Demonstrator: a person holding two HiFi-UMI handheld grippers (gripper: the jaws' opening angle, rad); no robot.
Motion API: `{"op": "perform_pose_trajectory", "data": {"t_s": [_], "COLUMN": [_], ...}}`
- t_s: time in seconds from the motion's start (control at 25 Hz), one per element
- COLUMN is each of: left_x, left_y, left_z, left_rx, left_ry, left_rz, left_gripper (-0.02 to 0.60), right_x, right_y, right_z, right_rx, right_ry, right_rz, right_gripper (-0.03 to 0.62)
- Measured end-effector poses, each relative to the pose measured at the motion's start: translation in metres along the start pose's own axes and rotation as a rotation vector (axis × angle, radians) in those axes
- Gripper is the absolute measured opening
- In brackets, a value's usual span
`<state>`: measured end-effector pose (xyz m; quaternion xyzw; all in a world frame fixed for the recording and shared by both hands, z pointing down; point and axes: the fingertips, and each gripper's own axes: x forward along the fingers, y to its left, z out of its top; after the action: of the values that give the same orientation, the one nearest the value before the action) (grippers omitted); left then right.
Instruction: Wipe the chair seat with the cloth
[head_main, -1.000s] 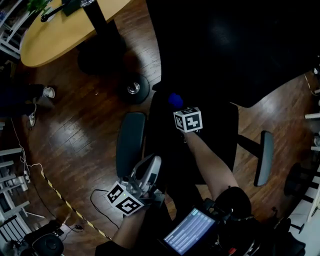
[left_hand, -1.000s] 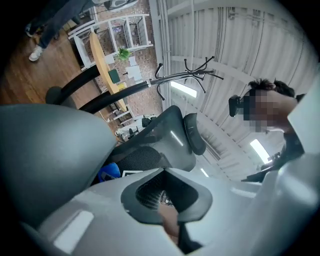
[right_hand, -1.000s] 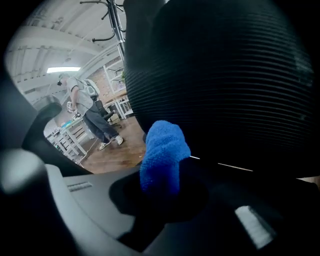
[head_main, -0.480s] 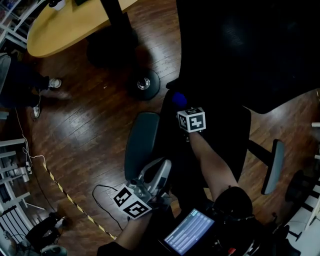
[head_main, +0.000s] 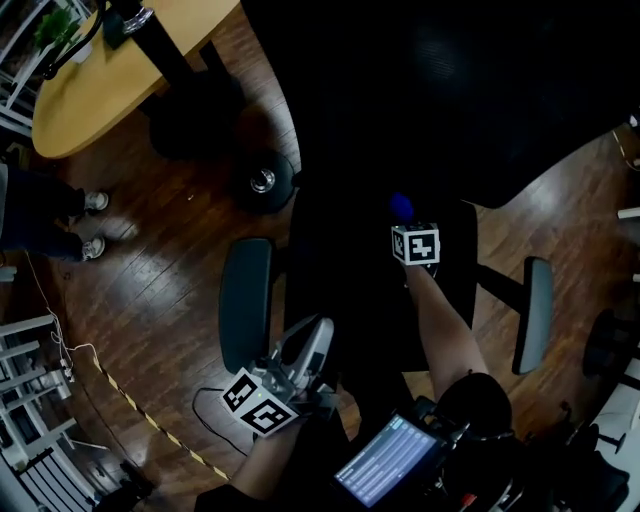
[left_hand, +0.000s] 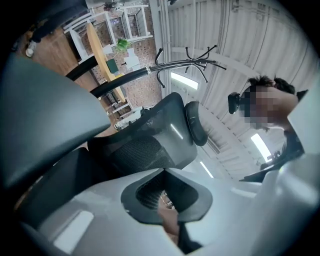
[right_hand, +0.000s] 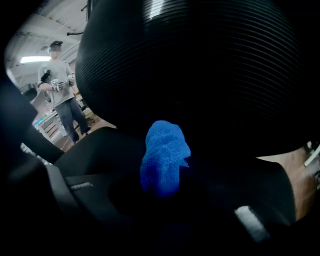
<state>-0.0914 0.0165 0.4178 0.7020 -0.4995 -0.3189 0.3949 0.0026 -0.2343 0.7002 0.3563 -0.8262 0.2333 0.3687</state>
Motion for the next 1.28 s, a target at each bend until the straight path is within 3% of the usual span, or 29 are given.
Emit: {"op": "perform_pose_trajectory", "data": {"t_s": [0.16, 0.32, 0.48, 0.8, 1.0, 1.28], "left_x": [0.019, 0.033, 0.042, 0.040, 0.032, 0.017], "left_y": [-0.002, -0.003, -0.006, -0.007, -0.009, -0.014], "left_z": [-0.013, -0.021, -0.025, -0.027, -0.016, -0.001], "left_rx": [0.006, 0.014, 0.022, 0.009, 0.002, 0.001], "left_ry": [0.032, 0.060, 0.077, 0.082, 0.059, 0.023], "left_rz": [-0.013, -0.026, -0.036, -0.053, -0.055, -0.048], "left_gripper": [-0.006, -0.006, -0.006, -0.006, -0.006, -0.006], "right_x": [-0.040, -0.070, -0.083, -0.087, -0.073, -0.022], "right_y": [-0.083, -0.127, -0.142, -0.142, -0.066, 0.133], "right_z": [-0.022, -0.037, -0.044, -0.037, -0.012, 0.009], "right_rx": [0.060, 0.098, 0.118, 0.109, 0.096, 0.001], "right_ry": [0.000, 0.001, 0.007, -0.043, -0.107, -0.070], "right_rz": [-0.118, -0.195, -0.235, -0.188, -0.030, 0.295], "right_gripper": [0.049, 0.049, 0.049, 0.049, 0.049, 0.049]}}
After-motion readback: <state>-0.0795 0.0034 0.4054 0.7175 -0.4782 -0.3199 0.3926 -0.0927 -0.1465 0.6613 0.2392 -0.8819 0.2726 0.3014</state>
